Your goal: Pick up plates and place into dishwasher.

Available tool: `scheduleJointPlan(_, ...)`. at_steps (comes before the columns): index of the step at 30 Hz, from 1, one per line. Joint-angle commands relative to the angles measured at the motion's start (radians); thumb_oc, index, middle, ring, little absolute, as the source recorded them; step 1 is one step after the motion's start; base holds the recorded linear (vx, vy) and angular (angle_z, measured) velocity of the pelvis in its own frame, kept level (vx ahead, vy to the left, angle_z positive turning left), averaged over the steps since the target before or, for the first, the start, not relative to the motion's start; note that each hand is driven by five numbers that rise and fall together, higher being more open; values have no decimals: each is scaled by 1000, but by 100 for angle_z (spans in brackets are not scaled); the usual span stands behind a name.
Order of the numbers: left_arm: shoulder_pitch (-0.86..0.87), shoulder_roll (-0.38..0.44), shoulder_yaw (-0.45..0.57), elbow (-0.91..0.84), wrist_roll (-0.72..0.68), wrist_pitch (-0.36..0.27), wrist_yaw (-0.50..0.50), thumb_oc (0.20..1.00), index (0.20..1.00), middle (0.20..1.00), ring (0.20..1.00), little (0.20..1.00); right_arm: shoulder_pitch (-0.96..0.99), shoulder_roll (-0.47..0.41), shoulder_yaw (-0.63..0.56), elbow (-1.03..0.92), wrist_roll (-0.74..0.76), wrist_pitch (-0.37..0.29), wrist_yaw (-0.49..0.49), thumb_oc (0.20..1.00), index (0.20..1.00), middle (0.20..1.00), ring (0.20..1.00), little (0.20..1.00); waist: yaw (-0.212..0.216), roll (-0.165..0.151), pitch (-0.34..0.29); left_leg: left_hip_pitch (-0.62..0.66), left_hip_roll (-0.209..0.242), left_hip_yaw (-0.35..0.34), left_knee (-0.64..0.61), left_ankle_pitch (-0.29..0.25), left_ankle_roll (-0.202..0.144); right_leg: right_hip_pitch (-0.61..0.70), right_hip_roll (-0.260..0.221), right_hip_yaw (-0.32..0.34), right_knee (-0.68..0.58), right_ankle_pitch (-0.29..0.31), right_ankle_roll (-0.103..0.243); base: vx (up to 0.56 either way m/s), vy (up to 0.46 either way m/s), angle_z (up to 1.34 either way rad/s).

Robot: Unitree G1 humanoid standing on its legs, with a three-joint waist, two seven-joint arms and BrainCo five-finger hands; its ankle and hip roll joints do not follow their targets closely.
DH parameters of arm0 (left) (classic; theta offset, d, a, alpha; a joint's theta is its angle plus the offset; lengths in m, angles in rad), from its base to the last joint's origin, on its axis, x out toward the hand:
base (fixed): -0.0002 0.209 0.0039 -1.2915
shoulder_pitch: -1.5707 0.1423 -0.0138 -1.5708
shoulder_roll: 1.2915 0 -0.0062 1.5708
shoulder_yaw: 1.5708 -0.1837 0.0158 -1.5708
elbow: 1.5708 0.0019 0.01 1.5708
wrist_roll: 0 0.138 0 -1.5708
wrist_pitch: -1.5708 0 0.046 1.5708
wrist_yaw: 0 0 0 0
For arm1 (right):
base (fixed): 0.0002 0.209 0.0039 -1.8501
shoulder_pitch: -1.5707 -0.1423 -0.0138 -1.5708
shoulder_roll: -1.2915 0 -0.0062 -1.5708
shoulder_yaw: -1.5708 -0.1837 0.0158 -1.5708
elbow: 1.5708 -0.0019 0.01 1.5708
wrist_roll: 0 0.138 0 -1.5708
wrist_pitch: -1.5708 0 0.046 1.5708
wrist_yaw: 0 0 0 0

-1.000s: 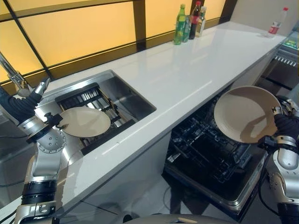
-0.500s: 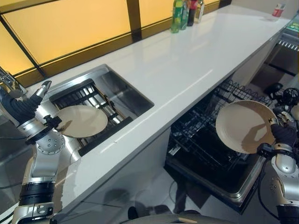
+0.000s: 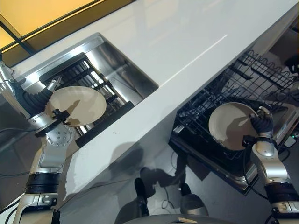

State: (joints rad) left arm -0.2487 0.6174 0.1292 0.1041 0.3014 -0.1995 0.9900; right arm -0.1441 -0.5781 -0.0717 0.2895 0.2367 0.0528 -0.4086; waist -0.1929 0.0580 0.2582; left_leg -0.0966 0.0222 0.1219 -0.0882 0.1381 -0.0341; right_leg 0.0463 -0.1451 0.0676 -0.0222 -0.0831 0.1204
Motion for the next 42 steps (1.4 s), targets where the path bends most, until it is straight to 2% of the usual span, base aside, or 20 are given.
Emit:
scheduleJointPlan(1,-93,62,-8,20,19,11,39,1000,1000,1000,1000,1000,-81,-93,11,-9,-22,-47,-27,200,200,200,200,200,38,8,-8,45,44,-31,17,-115,-57,-183,-50,0,42,134,49,-51,18,5)
scheduleJointPlan(7,-108,54,-17,24,14,6,50,1000,1000,1000,1000,1000,-93,-86,37,-7,-34,-59,-4,200,200,200,200,200,37,23,7,33,42,-36,16,-109,-58,-195,-50,-1,48,130,41,-30,27,3)
scheduleJointPlan(14,-91,38,-14,11,21,5,38,1000,1000,1000,1000,1000,-76,-65,75,-34,-72,-113,94,200,200,200,200,200,47,11,-17,49,45,-37,16,-113,-59,-171,-54,-20,37,129,39,28,-9,2)
scheduleJointPlan(18,-73,29,-6,9,28,2,30,1000,1000,1000,1000,1000,-63,-50,91,-84,-67,-157,181,200,200,200,200,200,51,-3,-38,62,51,-35,16,-117,-59,-153,-52,-27,29,128,39,57,-20,1)
scheduleJointPlan(20,-49,22,7,6,32,-12,20,1000,1000,1000,1000,1000,-42,-35,95,-118,-57,-192,259,200,200,200,200,200,57,-16,-57,73,55,-35,15,-121,-59,-136,-49,-34,21,129,40,83,-49,3)
scheduleJointPlan(24,-4,17,33,4,36,-43,-1,1000,1000,1000,1000,1000,12,-36,94,-170,-35,-216,397,200,200,200,200,200,65,-38,-90,92,66,-34,16,-125,-61,-108,-45,-45,6,130,42,91,-51,3)
scheduleJointPlan(27,25,14,52,2,36,-59,-20,1000,1000,1000,1000,1000,46,-48,86,-194,-28,-211,461,200,200,200,200,200,70,-53,-111,99,73,-32,19,-117,-64,-94,-42,-50,-3,143,43,60,-36,4)
scheduleJointPlan(32,76,14,88,9,35,-93,-53,1000,1000,1000,1000,1000,98,-41,60,-223,-38,-192,515,200,200,200,200,200,77,-71,-145,121,78,-35,15,-123,-66,-66,-39,-52,-19,145,48,78,-26,3)
scheduleJointPlan(42,104,17,101,13,41,-107,-81,1000,1000,1000,1000,1000,127,-29,71,-229,-51,-155,520,200,200,200,200,200,76,-72,-142,127,74,-42,9,-125,-62,-63,-44,-39,-19,148,58,15,-5,1)
